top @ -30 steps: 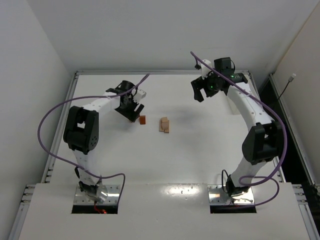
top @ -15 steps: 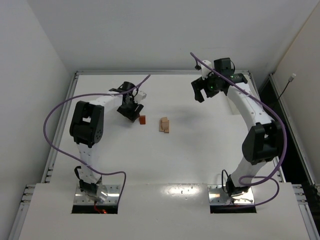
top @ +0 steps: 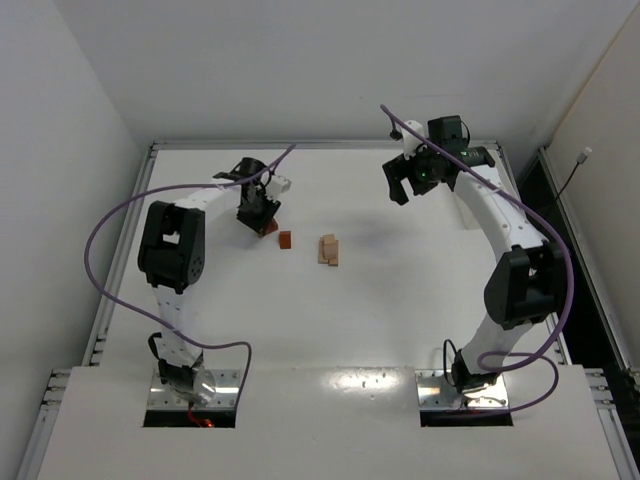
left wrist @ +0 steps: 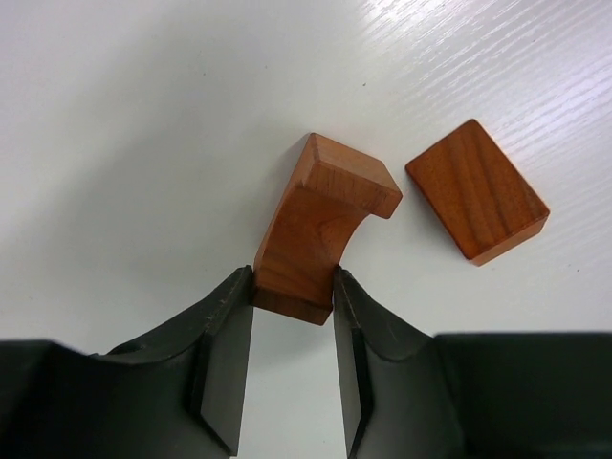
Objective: Build the wood block tower
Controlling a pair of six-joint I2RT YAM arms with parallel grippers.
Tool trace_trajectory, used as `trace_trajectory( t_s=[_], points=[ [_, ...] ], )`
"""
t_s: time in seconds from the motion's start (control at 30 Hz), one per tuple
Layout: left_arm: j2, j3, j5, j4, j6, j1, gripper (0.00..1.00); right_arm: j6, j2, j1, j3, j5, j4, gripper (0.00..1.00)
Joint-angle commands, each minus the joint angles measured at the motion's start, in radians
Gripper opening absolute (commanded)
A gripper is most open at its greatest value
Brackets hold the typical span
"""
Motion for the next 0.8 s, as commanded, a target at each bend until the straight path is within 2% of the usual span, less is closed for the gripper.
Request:
trace_trajectory(
  t_s=[0.0, 0.03, 0.13, 0.17, 0.27, 0.37, 0.4, 0.43, 0.47, 0.5, 0.53, 0.67, 0.73, 0.77],
  points=[
    [0.005, 0.042, 0.053, -0.033, 0.015, 0.031, 0.05, 0.002, 0.002, 0.005, 0.038, 0.01, 0.009, 0.85],
    [0.005, 0.056, 0.073, -0.047, 0.015, 0.043, 0.0, 0.002, 0.002, 0.005, 0.038, 0.01, 0.009, 0.85],
    [-0.014, 0.123, 0.221, -0.13, 0.037, 0.079, 0.0, 0.014, 0.002, 0.005, 0.038, 0.01, 0.009, 0.85],
    [-0.014, 0.141, 0.329, -0.156, 0.037, 0.089, 0.0, 0.014, 0.002, 0.005, 0.038, 0.01, 0.009, 0.85],
    [-0.014, 0.215, 0.494, -0.262, 0.046, 0.131, 0.0, 0.024, 0.002, 0.005, 0.038, 0.01, 0.018, 0.85],
    [0.034, 0.308, 0.796, -0.403, 0.093, 0.158, 0.0, 0.048, 0.002, 0.005, 0.047, -0.005, 0.018, 0.85],
    [0.058, 0.345, 0.864, -0.458, 0.124, 0.158, 0.0, 0.06, 0.002, 0.005, 0.047, -0.017, 0.029, 0.85],
    [0.135, 0.39, 0.931, -0.622, 0.22, 0.168, 0.0, 0.06, 0.002, 0.005, 0.047, -0.017, 0.029, 0.85],
    [0.178, 0.449, 0.999, -0.698, 0.221, 0.168, 0.0, 0.06, 0.002, 0.005, 0.056, -0.049, 0.038, 0.85],
    [0.193, 0.433, 1.118, -0.699, 0.184, 0.186, 0.0, 0.06, 0.002, 0.005, 0.056, -0.063, 0.038, 0.85],
    [0.18, 0.401, 1.175, -0.699, 0.193, 0.195, 0.0, 0.06, -0.007, 0.005, 0.056, -0.097, 0.038, 0.85],
    [0.137, 0.332, 1.252, -0.699, 0.207, 0.195, 0.0, 0.128, -0.03, 0.005, 0.041, -0.2, 0.101, 0.85],
    [0.12, 0.292, 1.317, -0.699, 0.198, 0.195, 0.0, 0.216, -0.054, -0.004, 0.007, -0.297, 0.15, 0.85],
    [0.109, 0.275, 1.338, -0.699, 0.198, 0.195, 0.0, 0.253, -0.083, -0.004, -0.049, -0.33, 0.232, 0.85]
  ],
)
